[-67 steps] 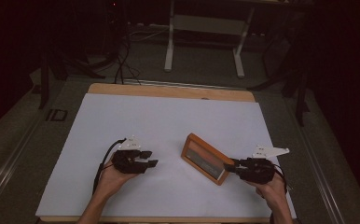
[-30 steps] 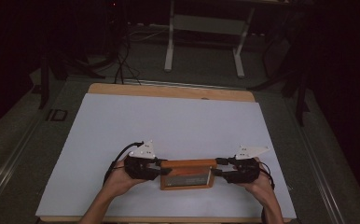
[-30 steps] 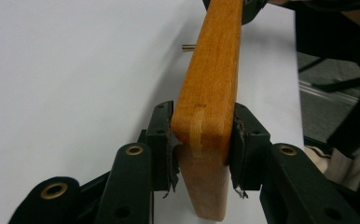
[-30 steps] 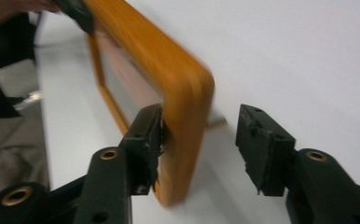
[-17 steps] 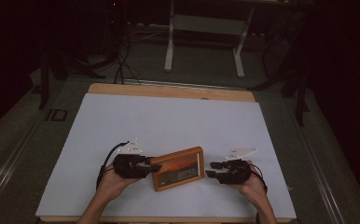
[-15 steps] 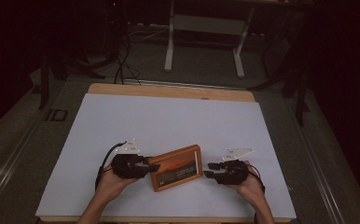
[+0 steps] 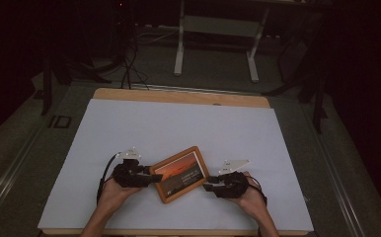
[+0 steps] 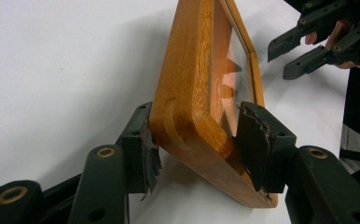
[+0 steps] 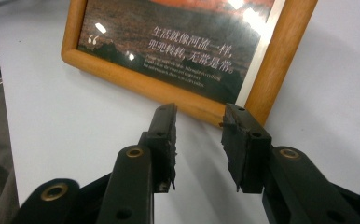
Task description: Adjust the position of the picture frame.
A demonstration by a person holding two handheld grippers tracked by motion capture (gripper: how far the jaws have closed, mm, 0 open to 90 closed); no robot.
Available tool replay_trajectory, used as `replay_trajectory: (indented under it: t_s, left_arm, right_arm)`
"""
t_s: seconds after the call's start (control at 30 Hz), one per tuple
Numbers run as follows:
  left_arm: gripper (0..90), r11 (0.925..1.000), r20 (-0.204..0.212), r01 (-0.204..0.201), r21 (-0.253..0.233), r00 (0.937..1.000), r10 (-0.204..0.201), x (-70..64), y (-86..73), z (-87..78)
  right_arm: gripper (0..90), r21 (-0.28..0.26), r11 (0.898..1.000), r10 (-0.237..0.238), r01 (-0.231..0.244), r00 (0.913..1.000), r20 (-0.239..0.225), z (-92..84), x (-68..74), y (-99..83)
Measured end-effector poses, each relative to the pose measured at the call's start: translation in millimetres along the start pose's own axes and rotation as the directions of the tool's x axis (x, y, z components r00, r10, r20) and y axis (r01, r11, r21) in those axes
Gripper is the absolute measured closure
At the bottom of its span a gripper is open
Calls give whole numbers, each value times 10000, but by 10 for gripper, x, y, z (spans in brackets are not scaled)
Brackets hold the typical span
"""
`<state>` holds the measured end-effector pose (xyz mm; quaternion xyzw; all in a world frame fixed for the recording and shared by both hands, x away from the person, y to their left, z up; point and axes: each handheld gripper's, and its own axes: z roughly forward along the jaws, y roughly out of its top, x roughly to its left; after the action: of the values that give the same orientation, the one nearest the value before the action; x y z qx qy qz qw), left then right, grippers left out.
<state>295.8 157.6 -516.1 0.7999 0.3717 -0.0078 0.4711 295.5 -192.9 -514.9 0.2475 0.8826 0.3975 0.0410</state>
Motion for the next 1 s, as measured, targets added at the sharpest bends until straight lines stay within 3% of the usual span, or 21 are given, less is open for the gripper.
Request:
replay_trajectory:
  t_s: [0.13,0.27,0.5,0.63,0.83,0.93,1.0]
  left_arm:
    - [443,9996,-626,-155,221,9979,169,-9,-12,2]
    - [410,9995,-1174,223,218,9929,-196,77,-65,-34]
    - [444,9993,-1395,355,145,9897,-331,155,-118,-112]
    - [547,9986,-1631,478,-205,9853,-505,205,-126,-224]
    - [713,9985,-2301,-8,-542,9731,-117,234,-3,-282]
    - [826,9993,-2594,-231,-286,9657,149,252,63,-237]
    - [879,9991,-2650,-414,-32,9634,390,257,97,-194]
  right_arm:
    - [650,65,10000,-26,26,10000,-16,21,17,-3]
    - [649,180,9998,-129,130,9999,-73,54,40,2]
    - [656,221,9994,-269,272,9995,-148,94,86,31]
    - [665,192,9990,-392,392,9992,-14,108,122,47]
    - [774,164,9991,-403,400,9990,173,142,161,80]
    - [899,61,9992,-397,395,9981,464,146,177,101]
    - [900,27,9992,-397,396,9975,582,146,176,112]
